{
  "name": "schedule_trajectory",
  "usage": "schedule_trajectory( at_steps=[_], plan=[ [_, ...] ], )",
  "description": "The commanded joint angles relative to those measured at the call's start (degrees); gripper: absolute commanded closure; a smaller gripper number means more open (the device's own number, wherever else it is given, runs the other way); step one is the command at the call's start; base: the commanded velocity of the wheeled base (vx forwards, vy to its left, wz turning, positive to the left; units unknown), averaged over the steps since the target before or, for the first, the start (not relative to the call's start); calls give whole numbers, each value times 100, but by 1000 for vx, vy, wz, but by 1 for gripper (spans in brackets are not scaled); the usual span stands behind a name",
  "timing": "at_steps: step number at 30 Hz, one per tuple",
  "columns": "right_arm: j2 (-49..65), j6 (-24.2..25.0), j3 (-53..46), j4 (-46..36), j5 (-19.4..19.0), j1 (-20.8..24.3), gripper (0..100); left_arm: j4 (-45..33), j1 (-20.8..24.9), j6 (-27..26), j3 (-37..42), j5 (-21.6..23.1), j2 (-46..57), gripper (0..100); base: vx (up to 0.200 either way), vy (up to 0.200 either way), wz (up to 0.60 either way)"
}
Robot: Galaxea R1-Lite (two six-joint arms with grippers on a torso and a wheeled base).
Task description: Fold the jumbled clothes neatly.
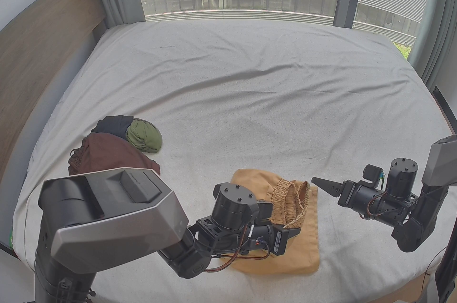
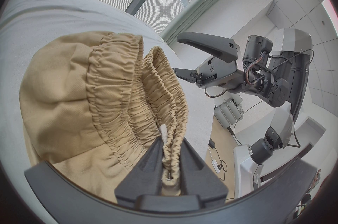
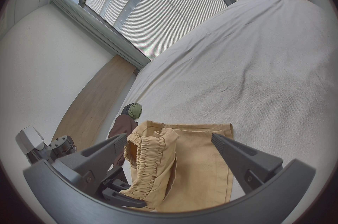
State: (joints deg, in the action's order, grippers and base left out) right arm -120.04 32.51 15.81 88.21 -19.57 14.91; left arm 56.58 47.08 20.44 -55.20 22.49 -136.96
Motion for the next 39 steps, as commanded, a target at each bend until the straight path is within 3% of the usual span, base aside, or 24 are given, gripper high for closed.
schedule_trajectory(
  at_steps=[1,2,3,16,23,28,34,39],
  plan=[
    [-2,1,1,3,-3,3,0,-24,12,3,-17,1,-41,100,0,0,0],
    [7,1,1,3,-3,3,0,-41,12,3,-35,1,-41,100,0,0,0],
    [7,1,1,3,-3,3,0,-41,12,3,-35,1,-41,0,0,0,0],
    [-46,1,-34,3,-3,3,0,99,-85,12,-158,-298,126,0,0,0,0],
    [-318,-17,-34,12,-3,47,0,64,-727,65,405,-324,829,0,0,0,0],
    [-837,-34,142,12,-12,47,0,90,-1509,241,1380,-236,1796,0,0,0,0],
    [-1180,-43,467,3,-39,74,0,117,-2019,250,2136,62,2367,0,0,0,0],
    [-1549,-43,748,3,-30,205,0,284,-2388,285,2312,98,2481,0,0,0,0]
  ],
)
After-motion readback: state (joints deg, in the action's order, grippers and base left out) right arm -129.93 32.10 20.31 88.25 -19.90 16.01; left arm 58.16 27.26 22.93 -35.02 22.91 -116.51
